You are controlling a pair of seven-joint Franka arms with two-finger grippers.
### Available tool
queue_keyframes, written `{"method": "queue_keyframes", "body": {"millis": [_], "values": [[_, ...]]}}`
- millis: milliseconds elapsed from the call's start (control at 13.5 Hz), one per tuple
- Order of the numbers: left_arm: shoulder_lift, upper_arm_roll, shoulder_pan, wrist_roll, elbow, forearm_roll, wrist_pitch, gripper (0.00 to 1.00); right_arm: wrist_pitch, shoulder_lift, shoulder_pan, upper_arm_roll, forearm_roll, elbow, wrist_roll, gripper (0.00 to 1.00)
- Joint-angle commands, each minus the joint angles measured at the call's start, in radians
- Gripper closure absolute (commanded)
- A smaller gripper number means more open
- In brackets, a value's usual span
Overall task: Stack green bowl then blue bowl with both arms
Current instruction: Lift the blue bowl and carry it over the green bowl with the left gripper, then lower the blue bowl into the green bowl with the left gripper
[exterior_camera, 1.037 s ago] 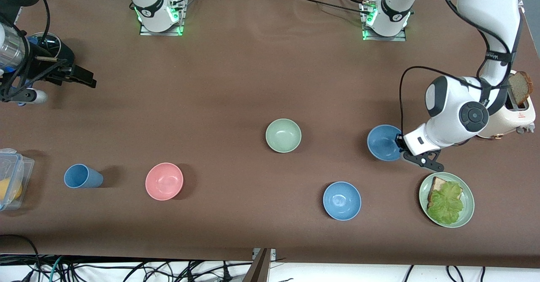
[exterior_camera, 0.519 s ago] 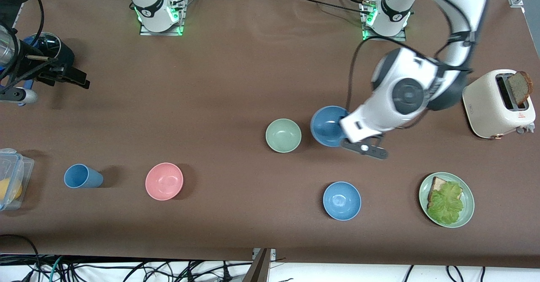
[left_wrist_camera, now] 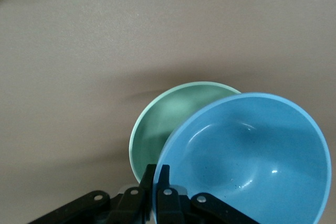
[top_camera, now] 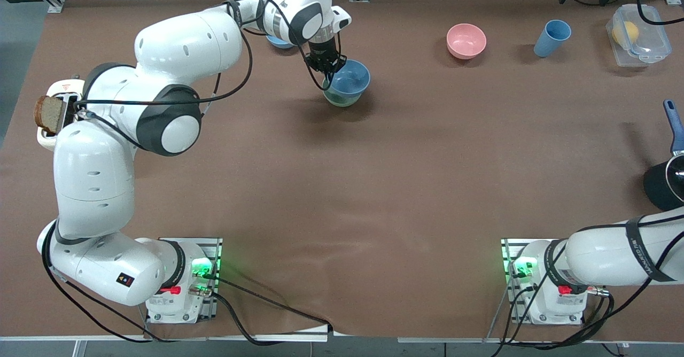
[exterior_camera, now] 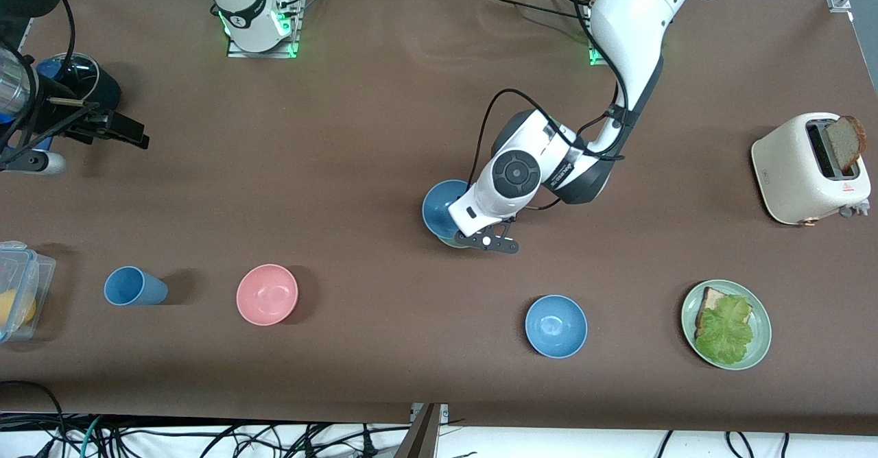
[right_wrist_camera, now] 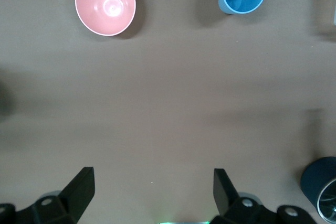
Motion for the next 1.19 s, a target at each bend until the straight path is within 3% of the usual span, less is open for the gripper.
{"method": "queue_keyframes", "body": {"millis": [0,444,519,667,741,1111], "values": [[0.006,0.014,-0.001,0.001,0.041,-0.018,-0.014,1.0,-0.003,0.007,-0.006,0.007,-0.009,0.023,-0.006,0.0],[0.009,0.016,0.0,0.001,0.038,-0.024,-0.014,1.0,-0.01,0.007,-0.006,0.007,-0.008,0.022,-0.004,0.0],[0.009,0.016,0.002,0.001,0.036,-0.022,-0.016,0.94,-0.01,0.007,-0.006,0.007,-0.008,0.022,-0.003,0.0],[0.009,0.016,-0.001,0.002,0.031,-0.018,-0.016,0.05,-0.011,0.007,-0.006,0.007,-0.008,0.022,-0.003,0.0],[0.006,0.016,-0.001,0.002,0.031,-0.016,-0.017,0.0,-0.011,0.007,-0.006,0.007,-0.008,0.022,-0.001,0.0],[-0.077,0.024,0.026,0.007,0.033,-0.013,-0.129,0.0,-0.008,0.007,-0.006,0.007,-0.004,0.022,-0.001,0.0]]}}
